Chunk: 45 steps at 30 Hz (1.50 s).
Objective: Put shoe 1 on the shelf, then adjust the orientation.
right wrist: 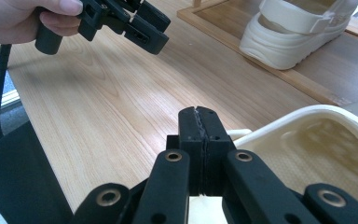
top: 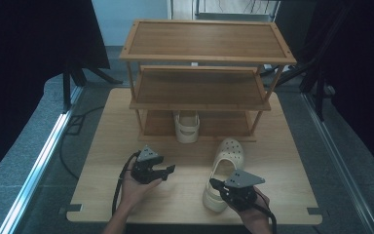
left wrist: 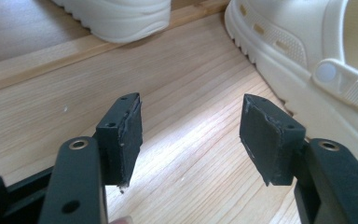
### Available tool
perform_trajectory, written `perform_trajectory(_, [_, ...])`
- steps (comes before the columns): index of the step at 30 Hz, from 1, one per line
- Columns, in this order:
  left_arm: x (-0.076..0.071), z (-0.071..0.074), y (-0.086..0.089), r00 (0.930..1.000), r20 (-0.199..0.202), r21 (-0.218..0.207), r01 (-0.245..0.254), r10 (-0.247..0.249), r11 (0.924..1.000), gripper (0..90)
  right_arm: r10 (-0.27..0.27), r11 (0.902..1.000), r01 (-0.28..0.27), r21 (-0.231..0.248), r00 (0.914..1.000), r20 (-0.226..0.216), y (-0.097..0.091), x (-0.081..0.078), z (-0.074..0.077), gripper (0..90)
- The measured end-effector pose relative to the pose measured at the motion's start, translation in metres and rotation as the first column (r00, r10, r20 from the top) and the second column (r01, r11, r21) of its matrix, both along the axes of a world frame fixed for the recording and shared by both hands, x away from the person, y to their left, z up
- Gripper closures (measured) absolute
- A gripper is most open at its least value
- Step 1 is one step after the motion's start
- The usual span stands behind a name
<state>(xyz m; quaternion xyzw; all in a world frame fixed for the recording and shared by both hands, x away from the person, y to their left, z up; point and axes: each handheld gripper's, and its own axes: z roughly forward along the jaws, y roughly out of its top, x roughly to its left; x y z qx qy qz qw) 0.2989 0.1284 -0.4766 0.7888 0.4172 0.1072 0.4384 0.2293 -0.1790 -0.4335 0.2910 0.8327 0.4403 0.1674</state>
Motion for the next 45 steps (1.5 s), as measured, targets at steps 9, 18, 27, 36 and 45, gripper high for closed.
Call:
perform_trajectory(9, [-0.003, 0.008, 0.007, 0.9996, 0.023, -0.025, -0.016, 0.017, 0.9996, 38.3, 0.041, 0.999, -0.041, -0.016, 0.9992, -0.002, 0.018, -0.001, -0.004, 88.0])
perform_trajectory(18, [-0.002, 0.006, 0.004, 1.0, 0.001, -0.021, -0.003, 0.003, 0.9998, 38.0, 0.071, 0.996, -0.072, -0.053, 0.9971, -0.027, 0.039, 0.001, -0.014, 88.1])
perform_trajectory(27, [-0.002, 0.005, 0.005, 1.0, -0.003, -0.019, -0.002, 0.002, 0.9998, 38.0, 0.059, 0.9867, -0.065, -0.149, 0.9972, -0.047, 0.059, 0.002, -0.026, 87.0])
perform_trajectory(36, [-0.003, 0.005, 0.007, 1.0, -0.008, -0.017, -0.005, 0.005, 0.9998, 37.9, 0.055, 0.9807, -0.068, -0.183, 0.9958, -0.073, 0.06, -0.001, -0.032, 88.5])
perform_trajectory(45, [-0.003, 0.004, 0.008, 0.9999, -0.01, -0.016, -0.004, 0.004, 0.9999, 38.0, 0.017, 0.9707, -0.034, -0.238, 0.9974, -0.071, 0.052, -0.007, -0.037, 88.7])
